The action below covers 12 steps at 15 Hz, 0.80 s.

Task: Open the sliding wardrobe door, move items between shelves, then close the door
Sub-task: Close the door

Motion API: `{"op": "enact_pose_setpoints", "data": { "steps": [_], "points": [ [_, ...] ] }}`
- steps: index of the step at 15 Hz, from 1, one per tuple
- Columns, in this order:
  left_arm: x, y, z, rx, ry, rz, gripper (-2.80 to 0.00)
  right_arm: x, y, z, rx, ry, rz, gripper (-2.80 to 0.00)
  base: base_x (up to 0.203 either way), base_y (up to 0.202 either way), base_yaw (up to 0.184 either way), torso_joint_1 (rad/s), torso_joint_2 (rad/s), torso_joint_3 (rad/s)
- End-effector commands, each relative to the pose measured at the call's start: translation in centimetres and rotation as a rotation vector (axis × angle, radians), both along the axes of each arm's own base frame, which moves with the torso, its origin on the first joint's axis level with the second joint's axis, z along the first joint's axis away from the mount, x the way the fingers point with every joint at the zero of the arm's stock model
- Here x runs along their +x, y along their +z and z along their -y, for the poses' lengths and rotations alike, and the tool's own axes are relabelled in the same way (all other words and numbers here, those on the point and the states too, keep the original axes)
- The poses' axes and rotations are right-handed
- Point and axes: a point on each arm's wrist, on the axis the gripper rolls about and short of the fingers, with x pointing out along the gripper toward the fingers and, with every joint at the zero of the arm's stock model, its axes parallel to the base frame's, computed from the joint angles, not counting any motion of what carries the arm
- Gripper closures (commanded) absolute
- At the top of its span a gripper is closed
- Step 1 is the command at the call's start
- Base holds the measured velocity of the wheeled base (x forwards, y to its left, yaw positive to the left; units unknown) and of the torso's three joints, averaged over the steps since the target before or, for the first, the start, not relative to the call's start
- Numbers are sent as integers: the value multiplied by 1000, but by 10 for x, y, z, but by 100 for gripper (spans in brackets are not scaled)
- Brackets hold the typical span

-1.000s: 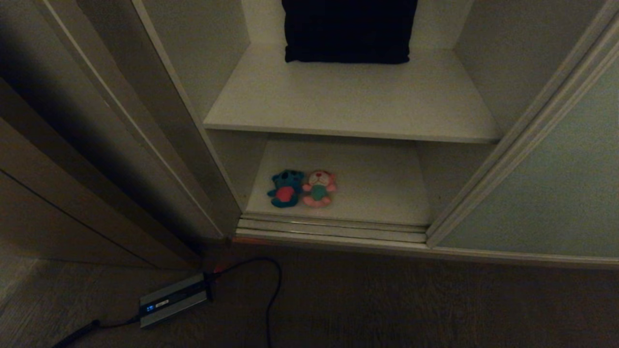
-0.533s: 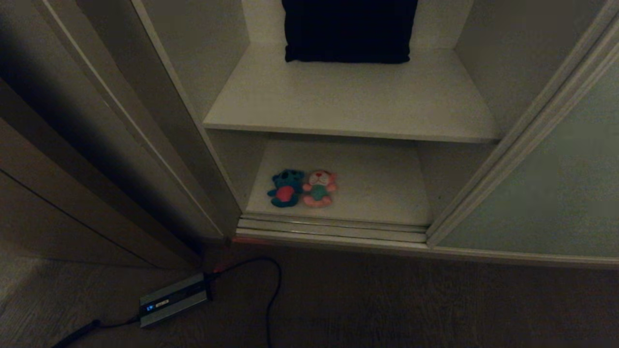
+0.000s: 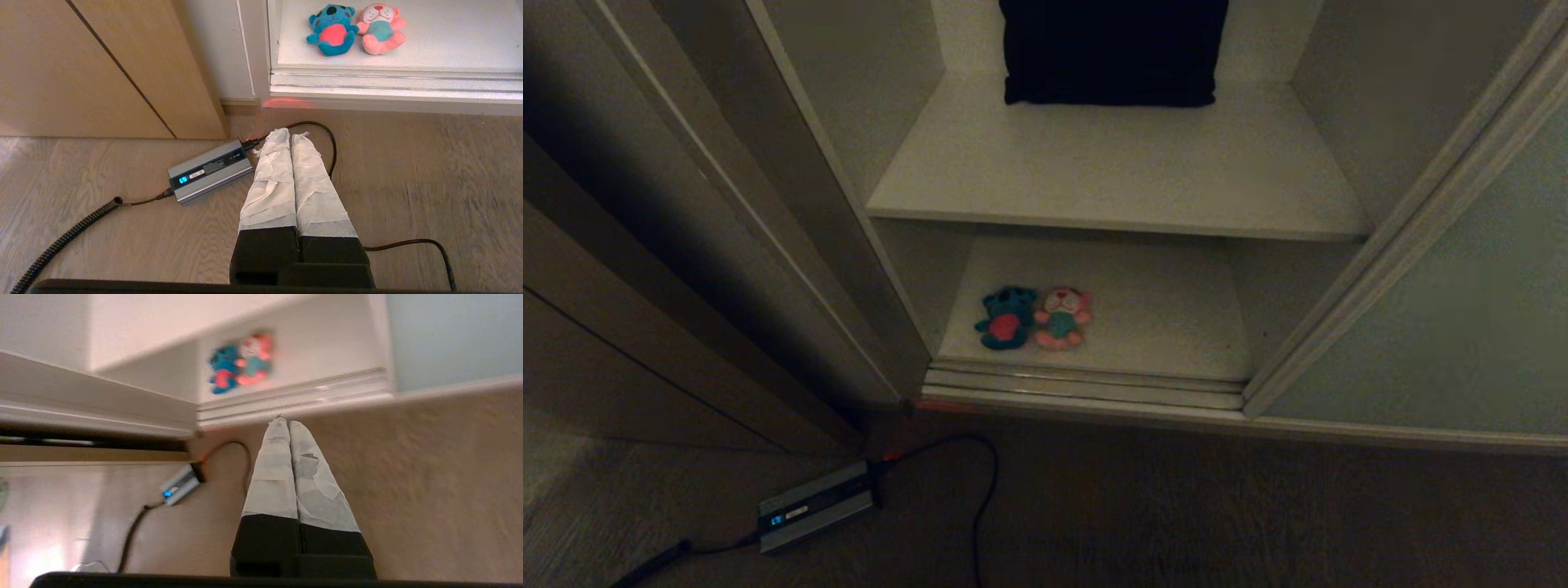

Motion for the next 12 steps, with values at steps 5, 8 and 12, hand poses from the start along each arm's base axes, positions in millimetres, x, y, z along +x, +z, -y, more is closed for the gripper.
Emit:
{"op": "enact_pose_setpoints", "data": {
  "steps": [5,8,12],
  "points": [
    [0,0,0,1,0,-2,0,52,2,24,-3,-2,41,0,0,0,0,0,0,0],
    [0,0,0,1,0,-2,0,73,0,33,-3,0,46,0,0,0,0,0,0,0],
    [0,0,0,1,0,-2,0,100,-5,43,-8,-2,56,0,0,0,0,0,0,0]
  ]
}}
